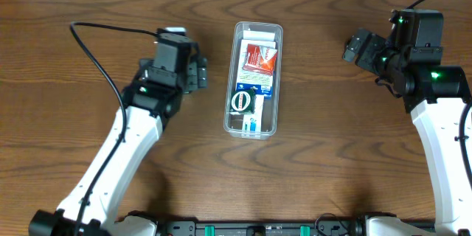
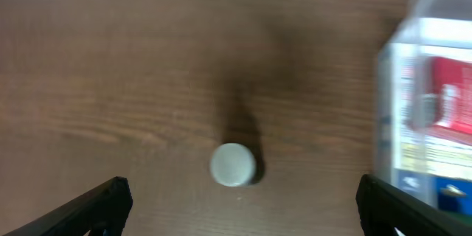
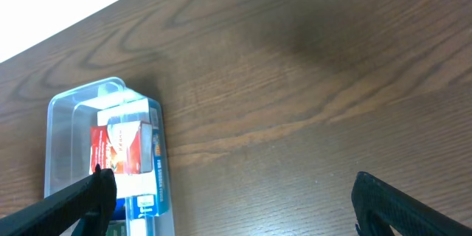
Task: Pack container
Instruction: 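Release the box and move the left gripper to the white-capped bottle, then grasp the small white-capped bottle with the left gripper and lift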
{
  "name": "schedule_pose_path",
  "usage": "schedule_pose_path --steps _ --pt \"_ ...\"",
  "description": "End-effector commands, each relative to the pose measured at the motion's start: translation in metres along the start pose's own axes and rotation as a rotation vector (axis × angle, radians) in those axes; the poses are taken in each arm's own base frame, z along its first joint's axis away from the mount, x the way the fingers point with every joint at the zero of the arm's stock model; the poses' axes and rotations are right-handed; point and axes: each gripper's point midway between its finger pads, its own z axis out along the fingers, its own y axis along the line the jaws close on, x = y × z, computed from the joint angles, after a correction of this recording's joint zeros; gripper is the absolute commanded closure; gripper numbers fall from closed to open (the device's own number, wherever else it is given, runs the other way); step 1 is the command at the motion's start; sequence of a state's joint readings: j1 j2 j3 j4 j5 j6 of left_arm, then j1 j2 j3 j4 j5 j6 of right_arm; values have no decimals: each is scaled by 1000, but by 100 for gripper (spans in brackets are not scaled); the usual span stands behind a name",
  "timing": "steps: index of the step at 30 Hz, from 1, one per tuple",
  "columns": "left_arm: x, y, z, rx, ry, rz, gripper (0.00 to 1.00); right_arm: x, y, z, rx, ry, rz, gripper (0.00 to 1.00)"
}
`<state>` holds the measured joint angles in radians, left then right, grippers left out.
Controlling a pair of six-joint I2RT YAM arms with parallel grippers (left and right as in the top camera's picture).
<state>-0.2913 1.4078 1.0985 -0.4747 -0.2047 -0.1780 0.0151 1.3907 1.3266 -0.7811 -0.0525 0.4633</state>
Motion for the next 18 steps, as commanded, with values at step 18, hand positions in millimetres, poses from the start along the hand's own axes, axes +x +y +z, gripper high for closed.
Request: schedule_pose_path --steps 18 --pt "44 8 72 27 216 -52 24 -1 0 0 3 -3 1 1"
